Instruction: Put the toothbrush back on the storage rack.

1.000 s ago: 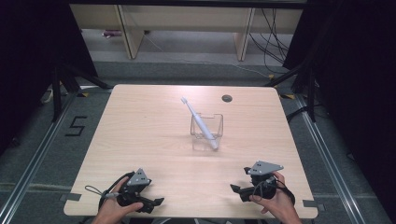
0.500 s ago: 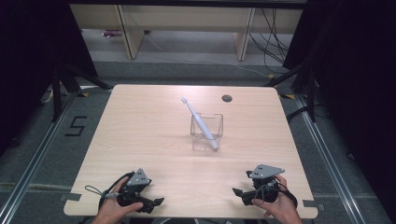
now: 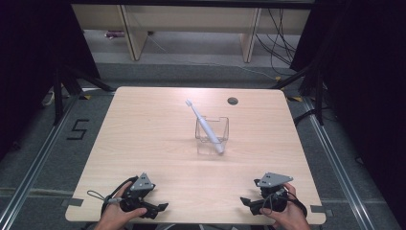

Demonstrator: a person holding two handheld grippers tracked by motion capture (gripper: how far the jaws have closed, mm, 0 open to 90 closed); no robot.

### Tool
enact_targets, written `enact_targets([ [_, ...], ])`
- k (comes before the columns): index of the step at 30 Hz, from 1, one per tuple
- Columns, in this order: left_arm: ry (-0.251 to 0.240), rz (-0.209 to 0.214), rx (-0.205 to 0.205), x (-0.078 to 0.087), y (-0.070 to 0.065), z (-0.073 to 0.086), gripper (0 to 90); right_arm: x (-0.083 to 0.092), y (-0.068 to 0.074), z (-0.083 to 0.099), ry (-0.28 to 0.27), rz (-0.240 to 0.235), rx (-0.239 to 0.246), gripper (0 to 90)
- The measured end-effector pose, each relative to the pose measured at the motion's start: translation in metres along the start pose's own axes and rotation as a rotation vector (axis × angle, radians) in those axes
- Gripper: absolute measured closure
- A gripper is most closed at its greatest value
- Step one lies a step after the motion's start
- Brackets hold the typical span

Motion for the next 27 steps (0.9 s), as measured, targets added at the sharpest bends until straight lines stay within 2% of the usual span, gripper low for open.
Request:
enact_targets([
  [1,0.000,0.000,0.000,0.000,0.000,0.000,14.9,0.001,0.002,0.002,0.009,0.007,-0.023,18.0],
  [3,0.001,0.000,0.000,0.000,0.000,0.000,14.9,0.000,0.003,0.003,0.005,0.006,-0.030,18.0],
  [4,0.001,0.000,0.001,0.000,0.000,0.000,14.9,0.002,0.003,0.004,0.018,0.007,-0.022,18.0],
  [5,0.001,0.002,0.010,-0.001,0.000,0.000,14.9,0.001,0.002,0.004,0.009,0.006,-0.009,18.0],
  [6,0.000,0.007,-0.001,0.000,-0.001,0.000,14.9,0.001,0.002,0.004,0.004,-0.009,0.000,18.0],
  [9,-0.007,0.011,0.010,-0.001,-0.002,0.000,14.9,0.002,0.002,0.005,0.005,-0.004,0.001,18.0],
  [10,0.005,-0.002,-0.003,-0.001,0.000,0.000,14.9,0.004,0.002,0.007,0.011,0.011,-0.021,18.0],
  [11,0.004,-0.002,0.001,-0.001,0.000,0.000,14.9,0.004,0.004,0.008,0.015,0.008,-0.043,18.0],
  [13,0.004,-0.001,0.001,-0.001,0.000,0.000,14.9,0.004,0.000,0.008,0.006,0.013,-0.008,18.0],
  [16,-0.007,0.011,0.009,-0.001,-0.002,0.000,14.9,0.006,0.001,0.009,0.013,0.013,-0.034,18.0],
  [17,0.002,0.001,-0.001,-0.001,0.000,0.000,14.9,0.004,0.001,0.009,-0.009,0.017,-0.034,18.0],
  [18,0.005,-0.002,-0.001,0.000,0.000,0.000,14.9,0.006,0.000,0.009,0.009,0.013,-0.016,18.0],
  [21,0.004,-0.003,0.000,-0.001,0.000,0.000,14.9,0.007,0.003,0.012,0.029,0.002,-0.058,18.0],
  [23,-0.007,0.011,0.011,-0.002,-0.002,0.000,14.9,0.005,0.000,0.012,0.003,0.019,-0.018,18.0],
  [24,-0.007,0.010,0.011,-0.002,-0.002,0.000,14.8,0.006,-0.001,0.013,0.012,0.011,-0.008,18.0],
  [25,0.002,-0.002,0.004,-0.001,0.000,0.000,14.9,0.006,-0.001,0.013,0.017,-0.004,-0.015,18.0],
  [26,0.004,-0.003,0.001,-0.001,0.000,0.000,14.9,0.008,0.001,0.014,0.032,0.008,-0.054,18.0],
  [27,0.004,-0.004,0.002,-0.001,0.000,0.000,14.9,0.006,-0.001,0.013,0.015,0.000,-0.017,18.0],
])
Point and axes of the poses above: each handheld gripper's, and its own axes: x roughly backward along the jaws, z roughly out of its underside, y roughly to its left, the point moved 5 cm from there along -x, roughly forward along the jaws, and after that the axes turned 9 degrees about y, right-handed, at the moved point
